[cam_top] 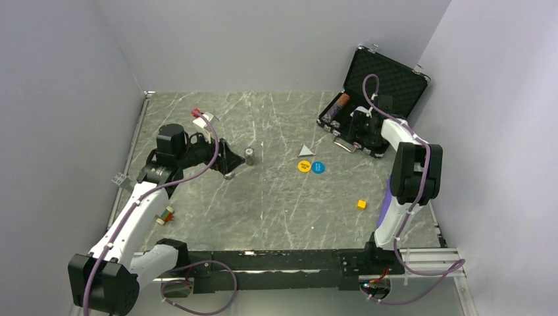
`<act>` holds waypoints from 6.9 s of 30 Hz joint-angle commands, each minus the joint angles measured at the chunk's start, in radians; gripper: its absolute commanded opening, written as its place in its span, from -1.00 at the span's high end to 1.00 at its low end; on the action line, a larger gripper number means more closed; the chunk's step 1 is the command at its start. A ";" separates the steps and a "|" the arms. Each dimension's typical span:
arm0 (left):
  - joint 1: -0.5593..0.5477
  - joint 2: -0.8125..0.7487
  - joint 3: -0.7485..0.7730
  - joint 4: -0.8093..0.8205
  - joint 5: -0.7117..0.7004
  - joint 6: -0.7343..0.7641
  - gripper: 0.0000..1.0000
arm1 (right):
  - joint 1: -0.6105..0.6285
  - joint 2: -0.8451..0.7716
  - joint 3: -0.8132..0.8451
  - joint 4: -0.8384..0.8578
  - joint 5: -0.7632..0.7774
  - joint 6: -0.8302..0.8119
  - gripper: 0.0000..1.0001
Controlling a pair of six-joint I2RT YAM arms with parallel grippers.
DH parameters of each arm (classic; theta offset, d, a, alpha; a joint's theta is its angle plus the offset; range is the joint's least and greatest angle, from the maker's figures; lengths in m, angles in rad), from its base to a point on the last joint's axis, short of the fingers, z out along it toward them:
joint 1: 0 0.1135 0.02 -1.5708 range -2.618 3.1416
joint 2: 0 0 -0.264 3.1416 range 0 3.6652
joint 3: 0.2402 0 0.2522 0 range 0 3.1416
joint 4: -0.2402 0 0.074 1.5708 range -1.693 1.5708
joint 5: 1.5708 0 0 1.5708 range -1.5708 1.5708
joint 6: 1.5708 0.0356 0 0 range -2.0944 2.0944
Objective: Pack up texas hold em set
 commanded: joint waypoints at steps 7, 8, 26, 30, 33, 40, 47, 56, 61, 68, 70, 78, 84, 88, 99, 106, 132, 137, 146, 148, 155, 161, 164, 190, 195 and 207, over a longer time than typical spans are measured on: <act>0.003 -0.021 0.020 0.000 -0.002 0.020 -0.97 | -0.002 -0.003 -0.009 0.126 0.126 0.006 -0.65; 0.003 -0.021 0.019 0.000 -0.002 0.020 -0.97 | -0.001 -0.001 -0.007 0.135 0.127 0.004 -0.65; 0.003 -0.024 0.019 -0.001 -0.015 0.023 -0.97 | -0.001 -0.019 0.008 0.156 0.151 -0.049 -0.73; 0.003 -0.040 0.011 0.003 -0.047 0.024 -0.97 | -0.003 -0.081 -0.013 0.148 0.151 -0.054 -0.80; 0.004 -0.059 0.003 0.008 -0.077 0.022 -0.97 | -0.001 -0.131 -0.018 0.130 0.144 -0.055 -0.83; 0.003 -0.082 -0.011 -0.014 -0.241 0.007 -0.97 | 0.018 -0.270 -0.099 0.113 0.075 0.000 -0.80; 0.003 -0.006 0.017 -0.077 -0.344 0.005 -0.98 | 0.166 -0.431 -0.208 0.099 0.096 0.007 -0.80; 0.002 0.226 0.096 -0.148 -0.456 0.011 -0.68 | 0.280 -0.562 -0.326 0.112 0.120 0.039 -0.78; -0.006 0.333 0.097 -0.175 -0.454 0.013 -0.60 | 0.279 -0.649 -0.346 0.088 0.149 0.028 -0.79; -0.033 0.435 0.104 -0.203 -0.488 0.022 -0.46 | 0.281 -0.757 -0.402 0.095 0.182 0.019 -0.82; -0.049 0.464 0.111 -0.205 -0.498 0.029 -0.45 | 0.279 -0.772 -0.412 0.099 0.183 0.022 -0.83; -0.055 0.562 0.139 -0.201 -0.507 0.040 -0.34 | 0.280 -0.804 -0.422 0.104 0.169 0.028 -0.83; -0.056 0.614 0.163 -0.191 -0.535 0.035 -0.24 | 0.281 -0.808 -0.431 0.111 0.164 0.031 -0.83; -0.069 0.626 0.165 -0.192 -0.549 0.037 -0.24 | 0.280 -0.809 -0.434 0.114 0.166 0.030 -0.84; -0.110 0.691 0.194 -0.201 -0.610 0.056 -0.12 | 0.281 -0.815 -0.442 0.117 0.177 0.028 -0.84; -0.130 0.724 0.199 -0.227 -0.637 0.057 0.28 | 0.279 -0.821 -0.441 0.114 0.181 0.028 -0.84; -0.452 -0.060 -0.082 0.025 -0.642 0.269 1.00 | 0.461 -0.805 -0.528 0.260 -0.389 0.422 -0.64; -0.514 -0.169 -0.130 0.081 -0.558 0.326 1.00 | 0.593 -0.754 -0.471 0.278 -0.362 0.491 -0.60; -0.576 -0.163 -0.114 0.066 -0.503 0.342 1.00 | 0.718 -0.618 -0.410 0.375 -0.416 0.556 -0.45; -0.586 -0.156 -0.111 0.059 -0.506 0.346 1.00 | 0.736 -0.612 -0.404 0.394 -0.413 0.563 -0.43; -0.609 -0.153 -0.113 0.059 -0.518 0.349 1.00 | 0.790 -0.558 -0.367 0.400 -0.414 0.550 -0.31; -0.618 -0.147 -0.113 0.062 -0.521 0.348 1.00 | 0.812 -0.533 -0.345 0.395 -0.416 0.541 -0.21; -0.621 -0.143 -0.110 0.058 -0.528 0.350 1.00 | 0.827 -0.513 -0.331 0.394 -0.428 0.534 -0.13; -0.509 -0.156 -0.055 0.020 -0.570 0.232 -0.99 | 0.416 -0.475 -0.260 0.194 -0.272 0.000 1.00; -0.325 -0.156 -0.026 0.003 -0.488 0.129 -0.99 | 0.253 -0.354 -0.190 0.122 -0.316 -0.291 1.00; -0.290 -0.199 -0.029 -0.004 -0.466 0.099 -0.99 | 0.139 -0.220 -0.081 0.097 0.068 -0.757 1.00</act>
